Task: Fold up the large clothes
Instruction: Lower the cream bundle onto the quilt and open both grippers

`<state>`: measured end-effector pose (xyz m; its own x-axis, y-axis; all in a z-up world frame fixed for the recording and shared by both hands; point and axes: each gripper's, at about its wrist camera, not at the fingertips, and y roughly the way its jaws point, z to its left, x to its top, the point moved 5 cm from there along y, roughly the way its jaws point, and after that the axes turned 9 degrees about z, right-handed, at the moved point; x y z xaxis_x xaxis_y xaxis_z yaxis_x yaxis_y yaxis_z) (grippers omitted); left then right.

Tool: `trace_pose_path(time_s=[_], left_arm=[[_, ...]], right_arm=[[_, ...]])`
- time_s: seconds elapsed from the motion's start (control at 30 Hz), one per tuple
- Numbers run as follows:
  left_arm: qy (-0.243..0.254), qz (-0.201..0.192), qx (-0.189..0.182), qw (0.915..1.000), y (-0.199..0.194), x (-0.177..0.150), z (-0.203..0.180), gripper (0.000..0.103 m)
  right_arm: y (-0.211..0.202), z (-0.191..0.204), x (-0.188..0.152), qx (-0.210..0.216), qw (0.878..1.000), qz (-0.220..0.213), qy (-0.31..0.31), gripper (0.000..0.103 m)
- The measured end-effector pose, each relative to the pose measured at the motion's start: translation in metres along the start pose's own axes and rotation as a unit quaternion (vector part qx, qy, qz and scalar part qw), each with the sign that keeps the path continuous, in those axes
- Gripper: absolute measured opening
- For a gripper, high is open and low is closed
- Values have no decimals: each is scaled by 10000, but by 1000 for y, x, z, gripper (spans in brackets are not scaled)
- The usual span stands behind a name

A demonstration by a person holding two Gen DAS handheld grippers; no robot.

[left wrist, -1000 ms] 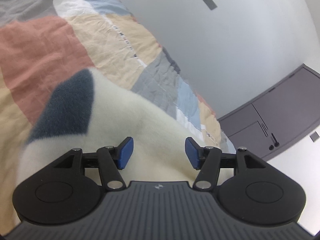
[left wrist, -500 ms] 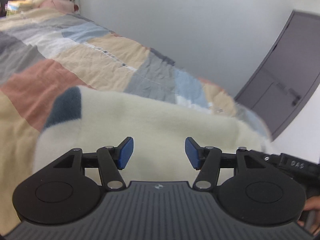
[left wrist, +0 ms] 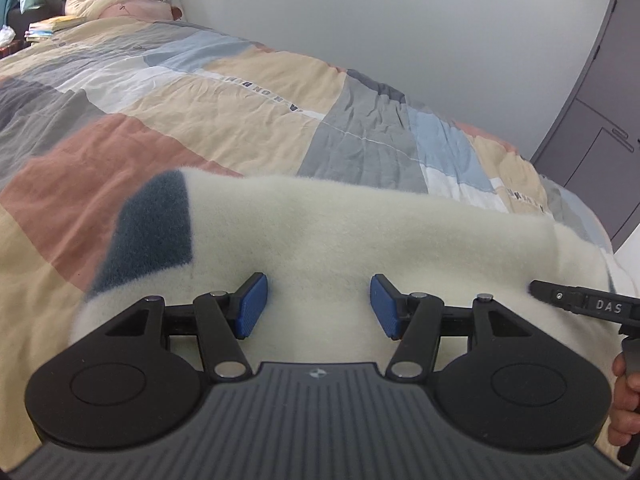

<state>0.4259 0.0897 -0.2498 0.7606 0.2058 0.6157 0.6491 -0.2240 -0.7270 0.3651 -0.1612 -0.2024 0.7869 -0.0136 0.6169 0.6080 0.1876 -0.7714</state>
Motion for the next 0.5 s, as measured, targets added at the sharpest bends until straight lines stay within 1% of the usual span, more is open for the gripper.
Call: trace_pose_path(time_s=[0.13, 0.23, 0.3, 0.43, 0.5], left_arm=[[-242, -90, -202, 9995, -10, -1, 5, 63], [-462, -88, -297, 9985, -23, -4, 8, 63], [-519, -120, -353, 9980, -33, -8, 7, 63], [-660, -100, -490, 9966, -56, -27, 1, 63], [-777, -168, -519, 9955, -69, -37, -2, 63]], right_arm=[[-3, 2, 0, -39, 10000, -20, -66, 65], [-12, 4, 0, -36, 10000, 19, 44, 65], [-21, 6, -4, -2, 9999, 7, 140, 65], [-43, 10, -21, 139, 9995, -61, 286, 65], [-56, 12, -31, 252, 9987, -101, 440, 66]])
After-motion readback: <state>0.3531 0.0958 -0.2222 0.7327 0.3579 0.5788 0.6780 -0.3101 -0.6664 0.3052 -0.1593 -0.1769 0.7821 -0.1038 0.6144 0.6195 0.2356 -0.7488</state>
